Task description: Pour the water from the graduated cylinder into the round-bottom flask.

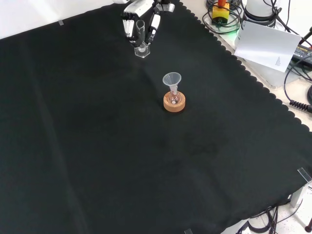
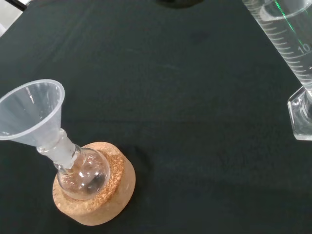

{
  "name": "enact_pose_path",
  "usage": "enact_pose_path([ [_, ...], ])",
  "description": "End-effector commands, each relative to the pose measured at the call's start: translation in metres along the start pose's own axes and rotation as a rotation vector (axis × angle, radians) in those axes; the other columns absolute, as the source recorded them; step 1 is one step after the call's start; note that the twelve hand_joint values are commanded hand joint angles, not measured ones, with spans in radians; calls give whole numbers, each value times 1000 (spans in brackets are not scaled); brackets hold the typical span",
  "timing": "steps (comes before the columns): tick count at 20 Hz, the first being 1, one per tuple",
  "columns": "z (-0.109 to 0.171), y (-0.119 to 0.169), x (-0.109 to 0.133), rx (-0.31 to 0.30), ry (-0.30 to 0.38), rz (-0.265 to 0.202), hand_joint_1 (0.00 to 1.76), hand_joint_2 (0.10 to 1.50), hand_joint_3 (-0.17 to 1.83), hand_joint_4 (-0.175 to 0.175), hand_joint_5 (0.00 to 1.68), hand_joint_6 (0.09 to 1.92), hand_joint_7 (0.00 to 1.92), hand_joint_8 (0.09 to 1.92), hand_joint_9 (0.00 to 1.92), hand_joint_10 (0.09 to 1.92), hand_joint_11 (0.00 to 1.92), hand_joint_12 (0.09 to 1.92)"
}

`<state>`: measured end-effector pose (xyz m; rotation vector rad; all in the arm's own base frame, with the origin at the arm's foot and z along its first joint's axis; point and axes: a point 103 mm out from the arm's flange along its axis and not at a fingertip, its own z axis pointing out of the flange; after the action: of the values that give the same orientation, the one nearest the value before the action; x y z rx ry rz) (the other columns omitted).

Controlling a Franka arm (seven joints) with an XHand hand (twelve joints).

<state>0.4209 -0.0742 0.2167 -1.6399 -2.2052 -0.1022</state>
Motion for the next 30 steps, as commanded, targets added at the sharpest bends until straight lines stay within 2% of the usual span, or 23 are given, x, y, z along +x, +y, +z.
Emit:
enact_pose_path([
  [1, 52, -27, 8, 250, -69, 28, 1260, 1117, -2, -175, 968, 1023, 995, 1008, 1383, 137, 1198, 775],
  [4, 59, -27, 6, 342, -100, 34, 1260, 1117, -1, -175, 967, 1024, 995, 1009, 1384, 134, 1199, 774],
  [7, 64, -27, 4, 399, -118, 44, 1260, 1117, -1, -175, 967, 1025, 995, 1009, 1385, 132, 1199, 773],
  [14, 60, -35, 0, 434, -156, 67, 1259, 1117, -1, -175, 966, 1026, 994, 1011, 1388, 126, 1200, 771],
  [17, 59, -38, 1, 474, -187, 73, 1259, 1118, -1, -175, 965, 1027, 993, 1011, 1389, 124, 1201, 770],
  [21, 59, -43, -1, 506, -194, 80, 1259, 1118, 0, -175, 965, 1027, 993, 1012, 1391, 122, 1203, 770],
  [25, 59, -47, -1, 536, -210, 76, 1259, 1118, 0, -175, 964, 1028, 992, 1013, 1393, 119, 1205, 769],
  [30, 59, -46, 6, 574, -228, 48, 1259, 1118, 0, -175, 963, 1029, 992, 1014, 1394, 115, 1207, 768],
])
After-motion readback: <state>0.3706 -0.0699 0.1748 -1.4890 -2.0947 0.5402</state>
